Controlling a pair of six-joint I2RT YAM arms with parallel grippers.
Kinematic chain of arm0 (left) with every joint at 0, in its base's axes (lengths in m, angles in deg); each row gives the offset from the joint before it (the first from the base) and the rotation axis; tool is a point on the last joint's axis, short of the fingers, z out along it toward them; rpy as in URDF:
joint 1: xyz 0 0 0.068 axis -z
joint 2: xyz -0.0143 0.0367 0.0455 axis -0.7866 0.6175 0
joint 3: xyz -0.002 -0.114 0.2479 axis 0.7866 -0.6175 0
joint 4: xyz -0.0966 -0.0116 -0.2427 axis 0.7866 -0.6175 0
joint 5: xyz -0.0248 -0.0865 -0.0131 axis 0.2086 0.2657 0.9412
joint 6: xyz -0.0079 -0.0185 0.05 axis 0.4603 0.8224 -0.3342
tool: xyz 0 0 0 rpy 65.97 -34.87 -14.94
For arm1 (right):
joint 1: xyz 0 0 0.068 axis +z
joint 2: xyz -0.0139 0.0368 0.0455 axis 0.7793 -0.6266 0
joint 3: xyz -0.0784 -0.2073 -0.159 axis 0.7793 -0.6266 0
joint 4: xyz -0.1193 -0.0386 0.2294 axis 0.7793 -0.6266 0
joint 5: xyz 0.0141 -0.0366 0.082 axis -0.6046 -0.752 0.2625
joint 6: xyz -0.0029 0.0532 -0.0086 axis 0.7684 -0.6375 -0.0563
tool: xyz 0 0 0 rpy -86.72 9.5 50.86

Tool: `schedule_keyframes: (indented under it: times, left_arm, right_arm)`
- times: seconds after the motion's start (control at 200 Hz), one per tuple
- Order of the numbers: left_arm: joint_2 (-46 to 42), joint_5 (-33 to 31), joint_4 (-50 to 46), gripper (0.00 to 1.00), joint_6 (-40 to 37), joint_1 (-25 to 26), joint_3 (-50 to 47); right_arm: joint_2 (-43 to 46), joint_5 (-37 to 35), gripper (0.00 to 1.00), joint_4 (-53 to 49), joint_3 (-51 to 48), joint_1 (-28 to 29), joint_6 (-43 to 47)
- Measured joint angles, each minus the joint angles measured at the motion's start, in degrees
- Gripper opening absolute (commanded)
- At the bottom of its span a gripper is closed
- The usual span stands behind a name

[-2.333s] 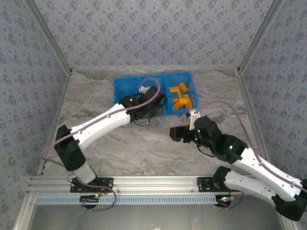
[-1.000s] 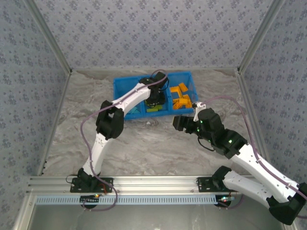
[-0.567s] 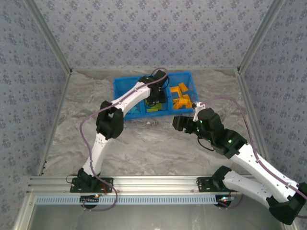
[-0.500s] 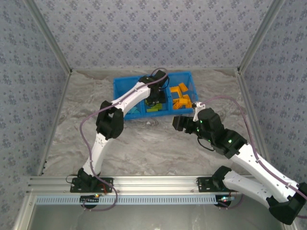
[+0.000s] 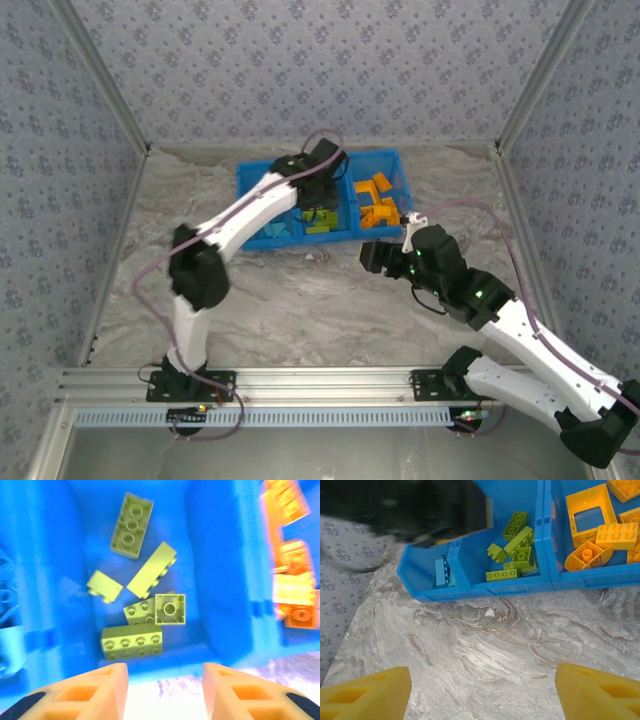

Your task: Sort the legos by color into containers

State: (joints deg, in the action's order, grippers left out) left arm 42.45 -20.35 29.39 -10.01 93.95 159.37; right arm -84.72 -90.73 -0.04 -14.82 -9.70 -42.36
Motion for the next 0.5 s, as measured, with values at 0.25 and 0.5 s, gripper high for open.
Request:
schedule_keyframes:
  times: [0.25, 0.5]
  left_arm:
    - [-45.4, -8.0, 5.3, 0.56, 1.2, -2.0, -35.6]
    - [-57.4, -1.9, 5.5, 0.98, 1.6, -27.5, -54.6]
  right_arm:
    - [-3.9, -11.0, 0.79, -8.3, 5.5, -2.1, -0.7]
    - [-8.5, -15.6, 1.00, -10.6, 4.0, -20.7, -1.5]
